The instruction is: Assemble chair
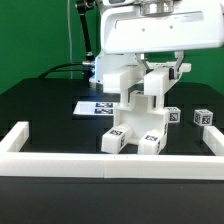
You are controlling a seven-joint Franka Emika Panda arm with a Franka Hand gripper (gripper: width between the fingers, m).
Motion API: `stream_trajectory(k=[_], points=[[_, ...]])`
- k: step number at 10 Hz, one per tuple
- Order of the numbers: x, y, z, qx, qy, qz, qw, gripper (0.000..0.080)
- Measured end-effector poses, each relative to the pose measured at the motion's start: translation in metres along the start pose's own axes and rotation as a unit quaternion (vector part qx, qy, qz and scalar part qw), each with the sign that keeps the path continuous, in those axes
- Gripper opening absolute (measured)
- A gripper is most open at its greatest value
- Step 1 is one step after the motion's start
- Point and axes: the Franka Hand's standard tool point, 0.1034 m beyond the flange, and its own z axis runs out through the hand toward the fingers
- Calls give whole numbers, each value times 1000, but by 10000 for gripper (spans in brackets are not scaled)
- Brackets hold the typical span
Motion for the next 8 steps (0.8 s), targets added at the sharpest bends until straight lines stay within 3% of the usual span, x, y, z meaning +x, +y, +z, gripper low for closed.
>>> stream_trajectory(k=[8], points=[[1, -1, -3, 0, -4, 8, 1000, 291]])
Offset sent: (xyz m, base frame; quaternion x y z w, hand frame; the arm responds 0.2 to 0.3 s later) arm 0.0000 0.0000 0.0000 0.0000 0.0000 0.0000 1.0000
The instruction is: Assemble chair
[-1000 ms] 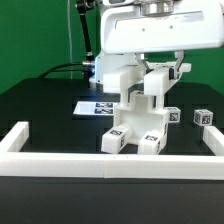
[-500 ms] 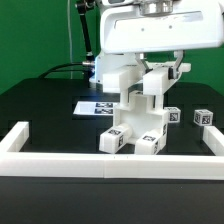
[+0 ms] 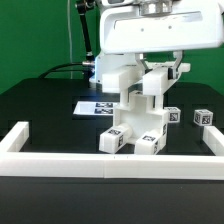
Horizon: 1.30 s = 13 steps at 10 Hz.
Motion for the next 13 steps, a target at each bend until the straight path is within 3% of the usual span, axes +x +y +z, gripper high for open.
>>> stream_trajectory(k=[10, 13], points=[[0, 6, 1, -4, -5, 43, 999, 291], [-5, -1, 3, -3, -2, 54, 999, 291]])
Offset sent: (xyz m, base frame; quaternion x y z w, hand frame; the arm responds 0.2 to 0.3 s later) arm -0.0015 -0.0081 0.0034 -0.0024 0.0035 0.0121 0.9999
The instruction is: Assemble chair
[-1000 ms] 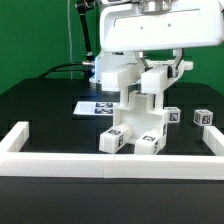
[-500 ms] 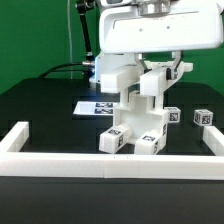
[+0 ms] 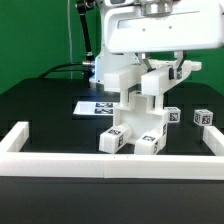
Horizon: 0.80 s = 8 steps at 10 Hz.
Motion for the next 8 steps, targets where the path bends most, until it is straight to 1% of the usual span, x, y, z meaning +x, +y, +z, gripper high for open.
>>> stream_trajectory(k=[2, 5, 8], points=[[4, 2, 0, 3, 12, -5, 1000, 291], [4, 1, -1, 3, 13, -5, 1000, 291], [8, 7, -1, 3, 14, -12, 1000, 291]])
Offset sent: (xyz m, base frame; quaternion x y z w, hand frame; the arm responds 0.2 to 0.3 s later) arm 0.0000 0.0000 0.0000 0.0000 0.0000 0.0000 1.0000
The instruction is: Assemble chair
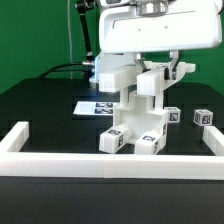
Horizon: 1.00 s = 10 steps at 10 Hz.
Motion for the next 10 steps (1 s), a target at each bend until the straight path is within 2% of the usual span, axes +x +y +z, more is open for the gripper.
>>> stream_trajectory(k=[10], points=[[-1, -1, 1, -1, 0, -39, 999, 291]])
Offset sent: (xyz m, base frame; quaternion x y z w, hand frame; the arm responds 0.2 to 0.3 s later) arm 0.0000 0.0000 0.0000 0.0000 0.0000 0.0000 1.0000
